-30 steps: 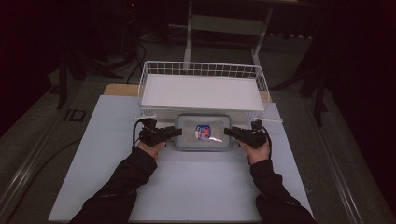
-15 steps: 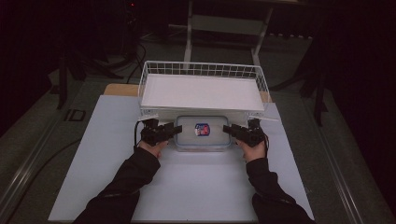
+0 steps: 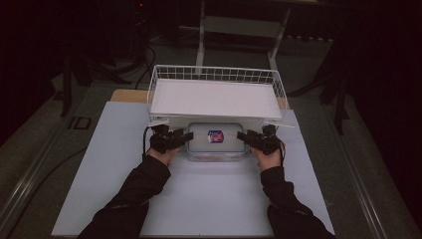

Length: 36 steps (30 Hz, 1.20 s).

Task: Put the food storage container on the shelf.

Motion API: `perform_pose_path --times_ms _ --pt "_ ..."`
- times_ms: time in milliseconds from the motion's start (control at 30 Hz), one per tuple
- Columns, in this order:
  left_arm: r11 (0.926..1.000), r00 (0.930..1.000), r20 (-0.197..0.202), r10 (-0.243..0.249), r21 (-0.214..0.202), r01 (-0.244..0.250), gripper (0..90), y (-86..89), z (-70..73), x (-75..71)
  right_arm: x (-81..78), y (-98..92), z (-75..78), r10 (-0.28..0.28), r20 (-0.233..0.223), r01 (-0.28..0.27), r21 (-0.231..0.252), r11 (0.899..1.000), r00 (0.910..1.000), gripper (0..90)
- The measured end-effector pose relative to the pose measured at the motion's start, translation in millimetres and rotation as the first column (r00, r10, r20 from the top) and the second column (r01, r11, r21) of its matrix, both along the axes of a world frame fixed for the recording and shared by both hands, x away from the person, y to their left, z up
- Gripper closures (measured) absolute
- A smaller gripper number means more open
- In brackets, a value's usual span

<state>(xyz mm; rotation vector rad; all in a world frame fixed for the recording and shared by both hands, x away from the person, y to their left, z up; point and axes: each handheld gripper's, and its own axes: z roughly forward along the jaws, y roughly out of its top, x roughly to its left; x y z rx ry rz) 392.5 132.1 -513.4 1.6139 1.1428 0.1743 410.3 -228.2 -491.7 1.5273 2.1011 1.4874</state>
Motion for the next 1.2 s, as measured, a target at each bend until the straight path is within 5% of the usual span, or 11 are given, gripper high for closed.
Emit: perform_pose_path --times_ms 33,233,300,633,1000,1200 --pt "1.0000 1.0000 -0.005 0.000 -0.003 0.000 42.9 -0.1 0.3 -0.4 3.6 -2.6 -2.3 0.023 0.087 -0.021 -0.032 0.999 0.9959 40.7" --pt "0.9998 0.9998 -0.016 -0.011 -0.015 0.010 41.5 -0.3 0.6 -4.2 0.5 -6.3 0.4 0.022 0.091 -0.020 -0.026 0.999 0.9956 39.4" --pt "0.9999 0.9998 -0.013 -0.012 -0.011 0.011 39.6 -0.4 0.8 -4.9 -5.0 -4.6 2.6 0.021 0.021 -0.022 0.008 1.000 0.9996 39.0" --pt "0.9988 0.9988 0.015 -0.047 -0.013 0.047 23.7 13.3 6.1 -24.9 -19.5 -12.4 2.3 0.023 0.056 -0.024 0.005 1.000 0.9981 38.4" --pt "0.9921 0.9932 0.054 -0.103 -0.067 0.106 11.0 26.7 20.6 -65.2 -56.5 -6.5 20.2 0.115 0.111 -0.115 -0.010 0.993 0.9871 36.6" --pt "0.9895 0.9859 0.093 -0.139 -0.025 0.142 0.8 27.4 30.4 -85.9 -72.8 4.7 23.2 0.160 0.132 -0.157 -0.036 0.987 0.9782 36.8"
